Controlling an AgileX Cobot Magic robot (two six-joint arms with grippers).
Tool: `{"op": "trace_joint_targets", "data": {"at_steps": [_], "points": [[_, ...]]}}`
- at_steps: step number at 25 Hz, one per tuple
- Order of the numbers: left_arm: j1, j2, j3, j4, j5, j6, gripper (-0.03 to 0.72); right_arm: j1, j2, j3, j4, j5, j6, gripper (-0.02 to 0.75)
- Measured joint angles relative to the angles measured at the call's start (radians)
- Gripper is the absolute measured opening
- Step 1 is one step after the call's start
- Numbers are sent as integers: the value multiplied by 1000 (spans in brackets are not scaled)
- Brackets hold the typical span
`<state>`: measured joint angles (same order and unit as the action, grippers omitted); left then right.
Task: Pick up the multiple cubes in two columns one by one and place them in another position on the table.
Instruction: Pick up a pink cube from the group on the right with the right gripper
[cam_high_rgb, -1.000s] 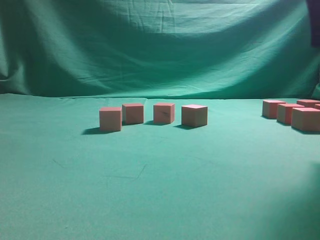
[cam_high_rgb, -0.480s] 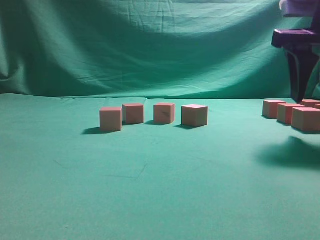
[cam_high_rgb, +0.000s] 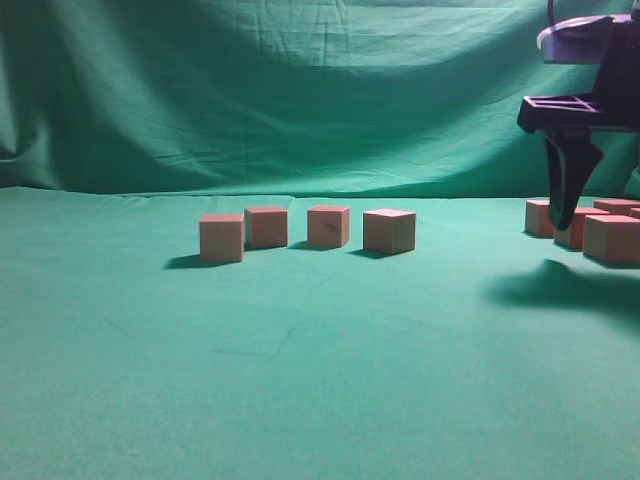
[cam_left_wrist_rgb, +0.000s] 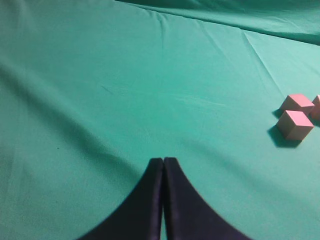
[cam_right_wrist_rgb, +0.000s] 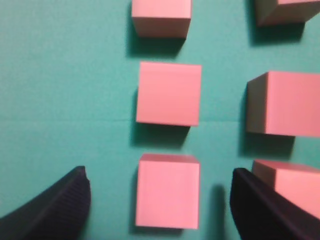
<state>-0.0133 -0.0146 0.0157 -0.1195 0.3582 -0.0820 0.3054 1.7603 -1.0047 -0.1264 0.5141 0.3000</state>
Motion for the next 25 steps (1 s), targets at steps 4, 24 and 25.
{"op": "trace_joint_targets", "data": {"at_steps": [4, 24, 25], "points": [[0, 0, 0, 0, 0, 0, 0, 0, 34, 0, 2, -34, 0, 566], [0, 0, 0, 0, 0, 0, 0, 133, 27, -259, 16, 357, -84, 261], [0, 0, 0, 0, 0, 0, 0, 167, 14, -263, 20, 363, -88, 261]]}}
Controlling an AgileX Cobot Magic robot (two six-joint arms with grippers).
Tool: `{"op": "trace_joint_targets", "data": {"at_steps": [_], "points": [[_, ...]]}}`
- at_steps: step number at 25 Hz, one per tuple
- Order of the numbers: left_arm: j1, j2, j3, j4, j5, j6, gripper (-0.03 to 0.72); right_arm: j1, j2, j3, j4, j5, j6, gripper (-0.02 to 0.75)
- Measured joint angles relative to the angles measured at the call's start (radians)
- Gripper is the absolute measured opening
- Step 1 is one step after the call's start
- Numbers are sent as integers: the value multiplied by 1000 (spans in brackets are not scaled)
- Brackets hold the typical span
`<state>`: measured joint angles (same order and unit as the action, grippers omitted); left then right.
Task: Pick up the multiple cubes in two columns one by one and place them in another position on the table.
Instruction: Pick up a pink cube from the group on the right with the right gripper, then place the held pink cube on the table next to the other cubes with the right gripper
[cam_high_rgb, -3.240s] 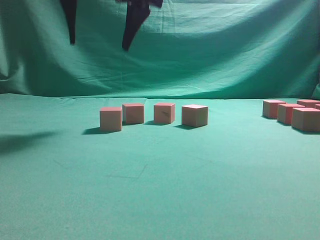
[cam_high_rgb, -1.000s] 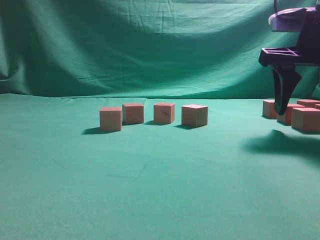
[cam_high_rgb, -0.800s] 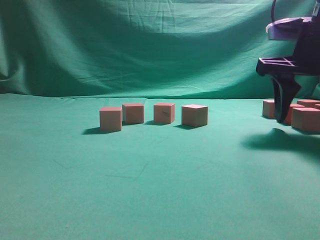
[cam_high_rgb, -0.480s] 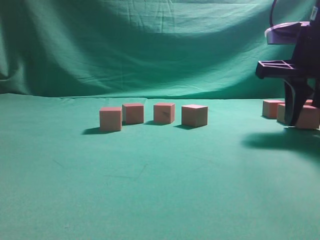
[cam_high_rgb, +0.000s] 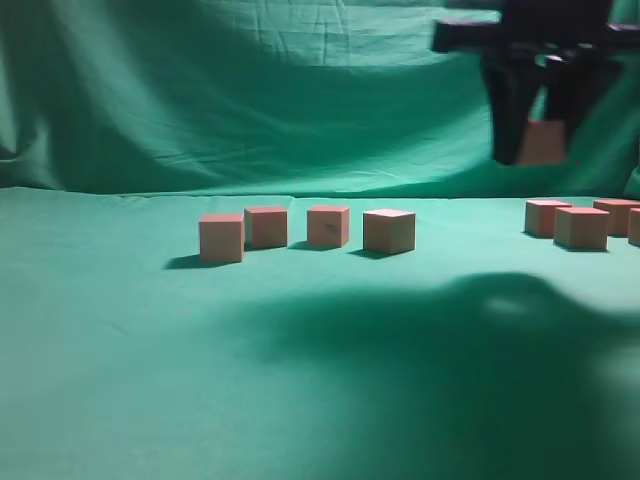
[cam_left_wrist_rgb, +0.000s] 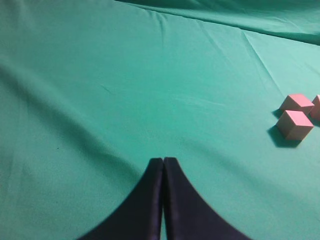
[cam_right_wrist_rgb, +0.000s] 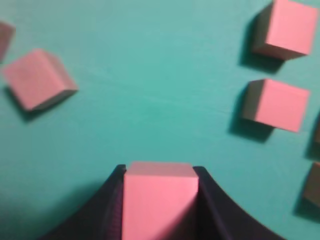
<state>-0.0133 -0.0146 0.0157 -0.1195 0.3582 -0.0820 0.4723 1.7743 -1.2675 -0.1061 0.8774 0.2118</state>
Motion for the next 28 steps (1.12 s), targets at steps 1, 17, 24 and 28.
{"op": "trace_joint_targets", "data": {"at_steps": [1, 17, 24, 28], "points": [[0, 0, 0, 0, 0, 0, 0, 36, -9, -2, 2, 5, -2, 261], [0, 0, 0, 0, 0, 0, 0, 393, 189, -213, 55, 12, -54, 261], [0, 0, 0, 0, 0, 0, 0, 393, 314, -344, 57, 59, -94, 261], [0, 0, 0, 0, 0, 0, 0, 393, 352, -375, 57, 61, -94, 261]]}}
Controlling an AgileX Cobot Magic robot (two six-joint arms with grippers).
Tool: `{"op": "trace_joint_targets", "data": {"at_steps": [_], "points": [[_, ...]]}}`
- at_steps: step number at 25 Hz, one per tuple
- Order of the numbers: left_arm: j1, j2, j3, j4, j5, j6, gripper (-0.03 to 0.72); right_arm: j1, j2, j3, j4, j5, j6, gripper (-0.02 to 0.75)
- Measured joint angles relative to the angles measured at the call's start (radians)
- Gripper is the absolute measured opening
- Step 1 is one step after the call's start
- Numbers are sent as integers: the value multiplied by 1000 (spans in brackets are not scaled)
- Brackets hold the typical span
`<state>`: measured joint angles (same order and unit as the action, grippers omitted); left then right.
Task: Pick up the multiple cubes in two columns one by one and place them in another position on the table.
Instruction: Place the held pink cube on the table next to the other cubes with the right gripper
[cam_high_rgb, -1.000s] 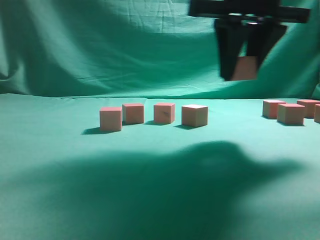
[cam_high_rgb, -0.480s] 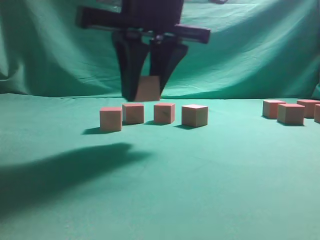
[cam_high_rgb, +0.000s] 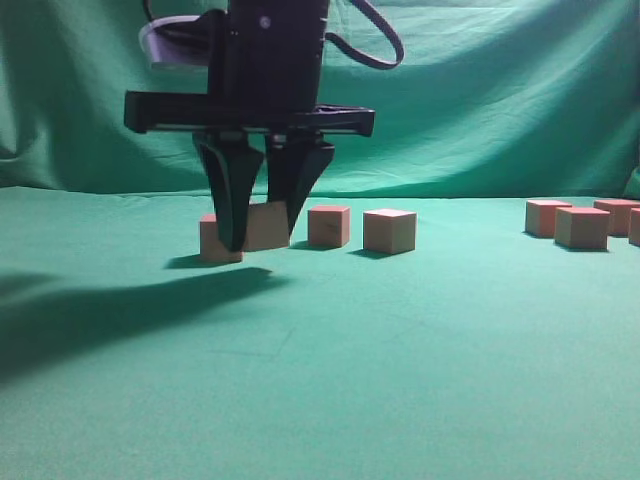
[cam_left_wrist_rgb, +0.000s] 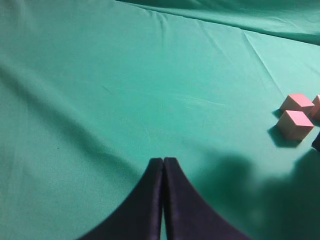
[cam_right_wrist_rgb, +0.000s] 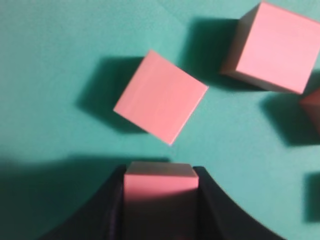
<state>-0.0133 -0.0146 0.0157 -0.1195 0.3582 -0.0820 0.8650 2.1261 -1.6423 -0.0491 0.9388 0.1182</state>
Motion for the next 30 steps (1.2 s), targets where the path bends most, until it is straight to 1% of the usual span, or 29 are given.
{"op": "trace_joint_targets", "data": {"at_steps": [18, 30], "points": [[0, 0, 0, 0, 0, 0, 0, 0, 35, -8, 5, -37, -1, 261], [0, 0, 0, 0, 0, 0, 0, 0, 35, -8, 28, -56, -1, 261]]}}
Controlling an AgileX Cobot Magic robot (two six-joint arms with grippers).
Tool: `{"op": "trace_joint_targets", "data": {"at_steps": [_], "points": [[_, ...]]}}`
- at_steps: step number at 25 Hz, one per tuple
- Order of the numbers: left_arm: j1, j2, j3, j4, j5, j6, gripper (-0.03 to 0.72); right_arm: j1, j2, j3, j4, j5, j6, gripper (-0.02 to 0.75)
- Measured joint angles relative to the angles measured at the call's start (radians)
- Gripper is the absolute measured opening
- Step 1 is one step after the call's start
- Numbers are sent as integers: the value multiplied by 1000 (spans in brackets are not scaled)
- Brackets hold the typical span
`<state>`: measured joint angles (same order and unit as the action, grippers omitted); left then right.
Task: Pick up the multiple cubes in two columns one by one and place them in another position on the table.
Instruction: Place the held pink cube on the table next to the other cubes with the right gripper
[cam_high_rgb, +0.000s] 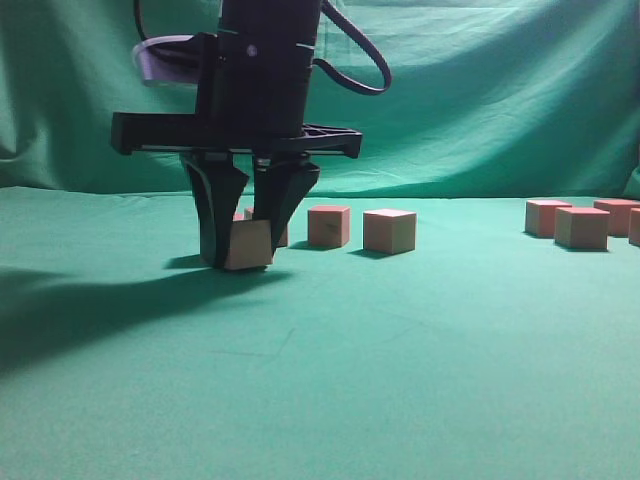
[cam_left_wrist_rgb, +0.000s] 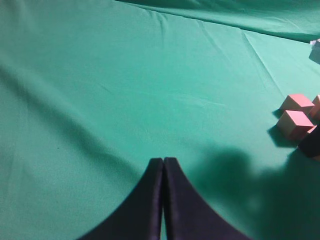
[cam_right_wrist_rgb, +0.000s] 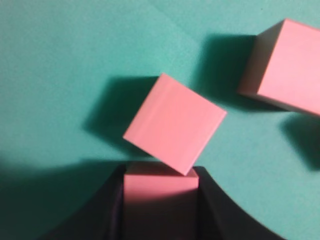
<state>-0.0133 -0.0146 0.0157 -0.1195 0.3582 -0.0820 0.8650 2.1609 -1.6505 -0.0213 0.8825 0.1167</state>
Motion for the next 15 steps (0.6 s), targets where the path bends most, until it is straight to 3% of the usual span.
{"op": "trace_joint_targets", "data": {"at_steps": [5, 7, 8, 15], "points": [[0, 0, 0, 0, 0, 0, 0, 0, 0, 0, 2, 0, 0, 261], [0, 0, 0, 0, 0, 0, 0, 0, 0, 0, 2, 0, 0, 328], [0, 0, 0, 0, 0, 0, 0, 0, 0, 0, 2, 0, 0, 322], [0, 0, 0, 0, 0, 0, 0, 0, 0, 0, 2, 34, -2, 602]]}}
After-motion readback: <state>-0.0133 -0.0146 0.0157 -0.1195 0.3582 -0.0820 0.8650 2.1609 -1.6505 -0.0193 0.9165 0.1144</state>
